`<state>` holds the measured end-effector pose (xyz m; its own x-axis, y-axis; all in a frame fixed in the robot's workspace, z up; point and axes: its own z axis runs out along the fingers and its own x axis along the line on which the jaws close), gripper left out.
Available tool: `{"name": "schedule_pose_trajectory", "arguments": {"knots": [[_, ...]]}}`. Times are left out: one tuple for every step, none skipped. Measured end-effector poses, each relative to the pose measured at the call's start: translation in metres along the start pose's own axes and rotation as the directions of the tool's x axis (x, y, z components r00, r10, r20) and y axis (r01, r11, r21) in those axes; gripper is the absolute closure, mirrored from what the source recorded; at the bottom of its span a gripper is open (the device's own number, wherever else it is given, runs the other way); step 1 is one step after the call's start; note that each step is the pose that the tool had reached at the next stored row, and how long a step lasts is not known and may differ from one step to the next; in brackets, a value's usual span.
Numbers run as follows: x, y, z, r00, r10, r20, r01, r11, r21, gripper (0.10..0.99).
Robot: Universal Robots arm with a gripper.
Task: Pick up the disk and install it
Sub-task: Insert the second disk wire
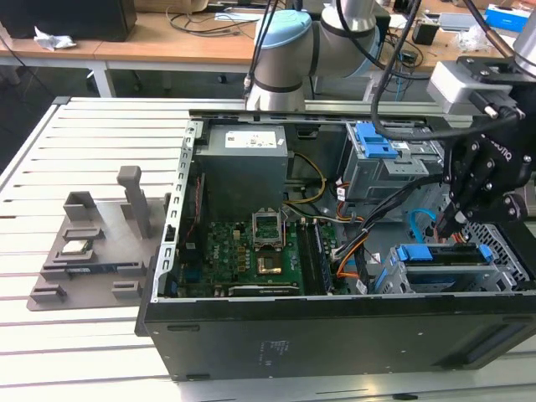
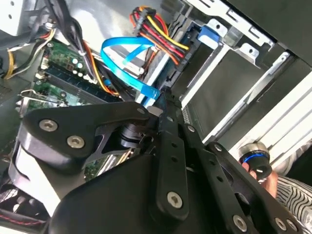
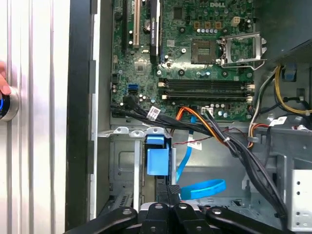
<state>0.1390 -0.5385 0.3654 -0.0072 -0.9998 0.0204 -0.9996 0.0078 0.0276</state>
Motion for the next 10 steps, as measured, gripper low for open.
{"name": "schedule_pose_trajectory", "arguments": {"knots": [[0.002, -0.003, 0.0043, 1.0, 0.0, 0.0004, 0.0, 1.0, 0.0, 0.98], [0.0021, -0.0057, 0.0063, 1.0, 0.0, -0.0001, 0.0, 1.0, 0.0, 0.98], [0.0021, -0.0071, 0.0085, 1.0, 0.0, 0.0, 0.0, 1.0, 0.0, 0.98], [0.0021, -0.0078, 0.0107, 1.0, 0.0, 0.0, 0.0, 1.0, 0.0, 0.98], [0.002, -0.008, 0.0115, 1.0, 0.001, -0.0001, -0.001, 1.0, 0.0, 0.98], [0.002, -0.0085, 0.013, 1.0, 0.0, 0.0, 0.0, 1.0, 0.0, 0.98], [0.0017, -0.0092, 0.0141, 1.0, 0.0, -0.0001, 0.0, 1.0, 0.0, 0.98], [0.0014, -0.0095, 0.0144, 1.0, 0.0, -0.0001, 0.0, 1.0, 0.0, 0.98], [0.0009, -0.0099, 0.0147, 1.0, 0.0, 0.0, 0.0, 1.0, 0.0, 0.98], [0.0003, -0.0104, 0.0149, 1.0, 0.0, 0.0, 0.0, 1.0, 0.0, 0.98]]}}
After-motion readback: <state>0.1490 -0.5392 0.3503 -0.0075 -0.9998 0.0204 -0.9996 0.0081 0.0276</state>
